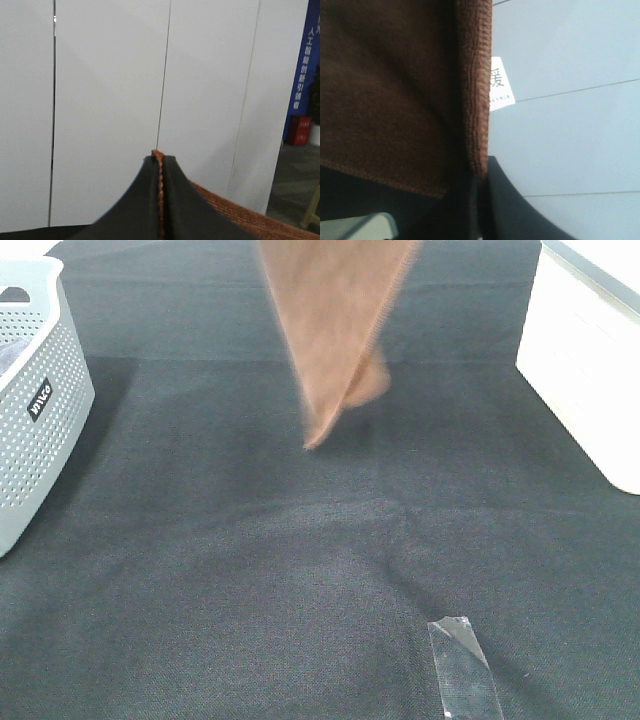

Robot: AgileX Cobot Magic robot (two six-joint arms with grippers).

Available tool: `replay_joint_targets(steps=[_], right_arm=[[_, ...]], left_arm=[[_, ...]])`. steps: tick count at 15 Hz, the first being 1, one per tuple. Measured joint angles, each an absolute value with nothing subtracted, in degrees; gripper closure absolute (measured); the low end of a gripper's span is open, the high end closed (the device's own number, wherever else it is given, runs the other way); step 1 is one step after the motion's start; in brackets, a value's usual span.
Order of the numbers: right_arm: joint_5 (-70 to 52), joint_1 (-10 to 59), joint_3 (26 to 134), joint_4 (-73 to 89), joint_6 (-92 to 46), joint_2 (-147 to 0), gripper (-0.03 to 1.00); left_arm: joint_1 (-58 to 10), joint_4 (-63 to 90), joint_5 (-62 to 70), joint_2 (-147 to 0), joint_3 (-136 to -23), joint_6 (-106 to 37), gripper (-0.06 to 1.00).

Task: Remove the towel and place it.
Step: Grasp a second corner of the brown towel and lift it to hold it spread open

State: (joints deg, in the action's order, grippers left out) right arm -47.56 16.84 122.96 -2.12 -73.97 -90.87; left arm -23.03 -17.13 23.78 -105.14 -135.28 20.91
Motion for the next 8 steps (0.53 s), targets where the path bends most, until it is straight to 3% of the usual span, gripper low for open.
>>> replay_joint_targets(steps=[3,8], right_arm=[[-33.69,17.36,122.96,-9.8,-70.65,-92.76,0.97],[-14.15,16.79,123.19,-12.26,-69.67,-99.69,0.97]], left_arm=[[-21.03,-17.13,16.96,-106.34,-135.28,31.28,0.94],[-18.96,-19.14,-3.04,-113.16,-135.28,32.77,0.94]])
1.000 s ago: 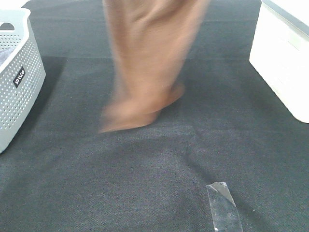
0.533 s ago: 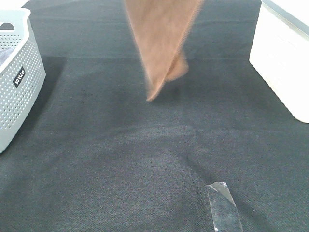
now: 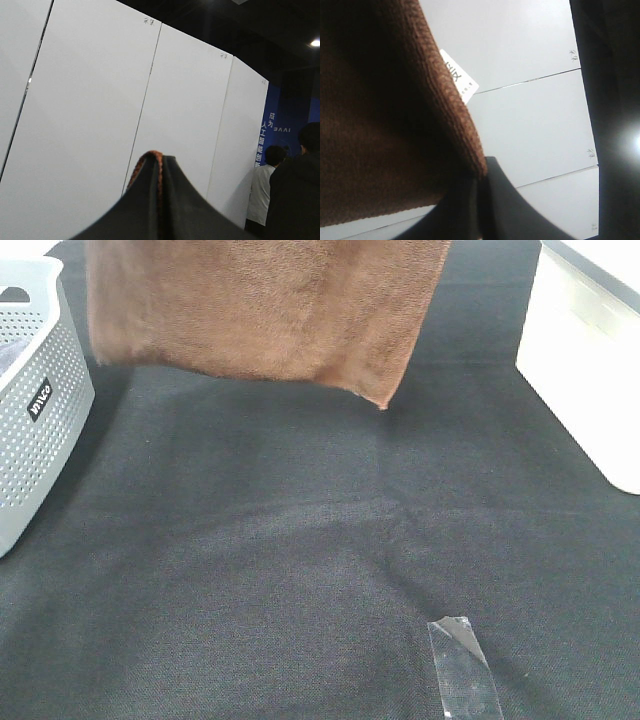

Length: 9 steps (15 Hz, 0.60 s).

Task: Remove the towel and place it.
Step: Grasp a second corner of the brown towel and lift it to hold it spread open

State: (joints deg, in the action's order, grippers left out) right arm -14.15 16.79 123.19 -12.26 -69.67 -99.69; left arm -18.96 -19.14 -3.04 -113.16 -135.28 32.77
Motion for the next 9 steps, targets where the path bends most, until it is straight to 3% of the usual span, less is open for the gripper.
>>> replay_joint_targets(steps=[9], right_arm=[[-9.0,12.09,140.32,-2.69,-67.78,-116.88,0.97]], left_arm=[[-12.72,-15.3,-17.59,-123.7,-139.92,31.74,0.94]])
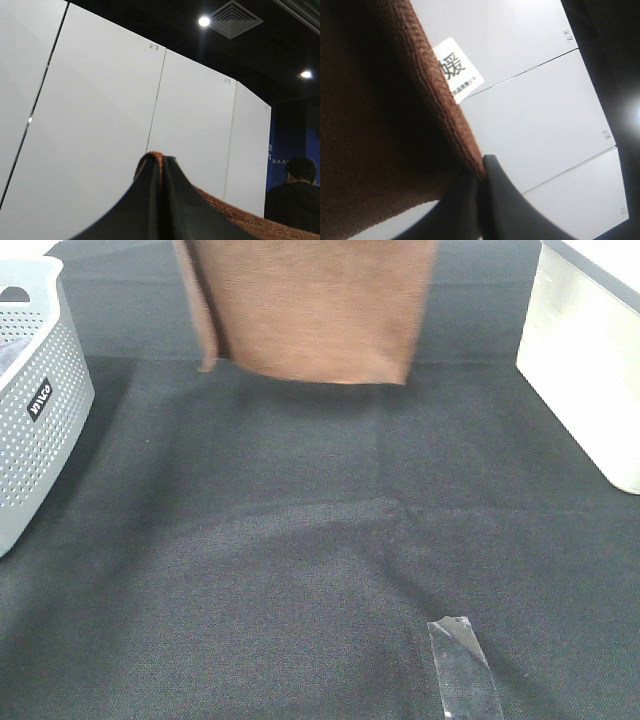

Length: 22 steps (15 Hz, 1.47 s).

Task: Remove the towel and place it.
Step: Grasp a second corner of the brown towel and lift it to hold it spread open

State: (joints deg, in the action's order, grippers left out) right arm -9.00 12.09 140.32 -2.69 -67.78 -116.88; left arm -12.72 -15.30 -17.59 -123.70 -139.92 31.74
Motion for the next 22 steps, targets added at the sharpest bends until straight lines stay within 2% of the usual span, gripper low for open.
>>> replay_joint_targets(steps=[6,10,22], right_arm=[[-3.09,10.6,142.67,1.38,-67.84,-123.01,0.97],[-0.34,10.43,142.78,1.43,-67.84,-124.85,0.97],[0.0,9.4,142.78,1.38,-67.9,-126.8,0.97]], left_arm=[[-11.8,-10.89,-20.51,-135.85,-151.78,27.5,0.94],[-11.75,-6.3,-24.75,-138.77,-152.52,25.78,0.94],[-11.75,-4.53,-26.07,-142.38,-152.52,29.97,0.94]])
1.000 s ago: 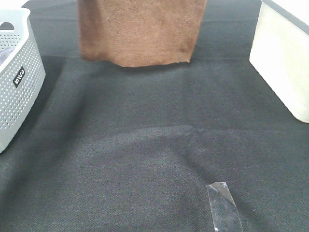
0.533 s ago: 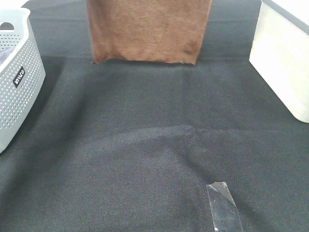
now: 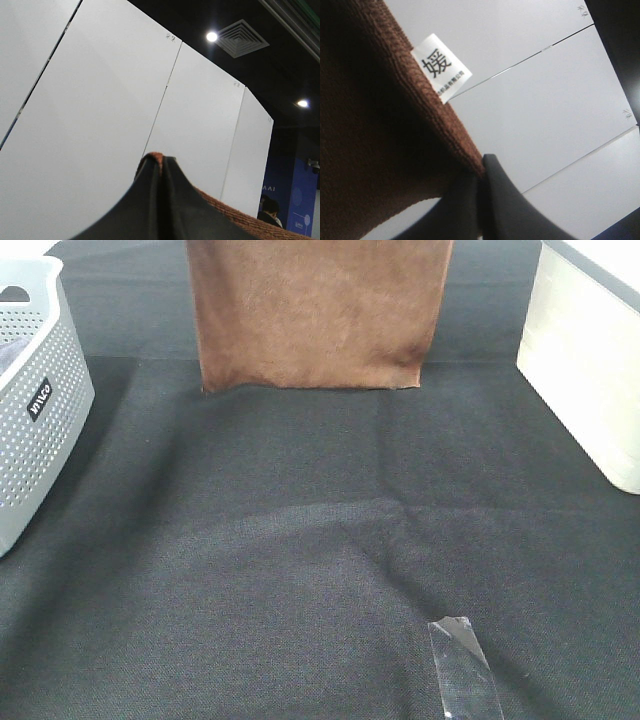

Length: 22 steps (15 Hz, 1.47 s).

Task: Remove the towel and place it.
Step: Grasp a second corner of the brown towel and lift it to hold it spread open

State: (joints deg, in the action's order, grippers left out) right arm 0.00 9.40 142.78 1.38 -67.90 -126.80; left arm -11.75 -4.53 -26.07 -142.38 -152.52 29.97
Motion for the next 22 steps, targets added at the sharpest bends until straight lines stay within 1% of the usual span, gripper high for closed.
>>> replay_joint_targets(steps=[3,5,7,9,11,13,16,17,19,20,22], right_arm=[[-1.72,9.28,142.78,1.43,-67.78,-126.85,0.97],[-13.69,8.71,142.78,3.55,-66.63,-126.62,0.97],[-19.19,8.59,142.78,4.53,-66.23,-126.34,0.97],[-26.18,8.08,142.78,5.79,-64.8,-125.36,0.97],[-33.75,7.05,142.78,6.76,-63.31,-124.5,0.97],[-42.11,5.79,142.78,7.39,-62.28,-123.42,0.97],[-55.41,3.84,142.9,7.73,-62.28,-121.98,0.97],[-58.79,3.5,143.01,7.73,-62.22,-121.64,0.97],[-66.23,3.27,143.01,8.02,-62.22,-120.89,0.97],[-67.84,3.27,143.07,8.37,-62.22,-120.61,0.97],[-69.79,3.27,142.84,11.12,-60.56,-118.95,0.97]], left_arm=[[-11.8,-5.61,-24.41,-142.67,-152.52,30.02,0.94],[-11.8,-9.63,-15.13,-141.98,-152.58,31.68,0.94],[-11.69,-10.03,-11.57,-141.92,-152.58,33.92,0.94],[-12.26,-10.77,-0.92,-141.41,-152.58,35.12,0.94],[-13.29,-7.22,11.0,-140.37,-152.58,32.77,0.94],[-13.69,2.75,19.77,-139.06,-152.58,23.38,0.94],[-13.06,19.65,36.55,-135.62,-152.58,-0.63,0.94],[-12.78,22.63,42.17,-134.47,-152.58,-6.25,0.94],[-12.38,24.24,51.91,-132.81,-152.58,-11.46,0.94],[-12.38,23.72,54.49,-132.35,-152.64,-11.97,0.94],[-12.38,21.14,64.8,-130.75,-152.64,-12.32,0.94]])
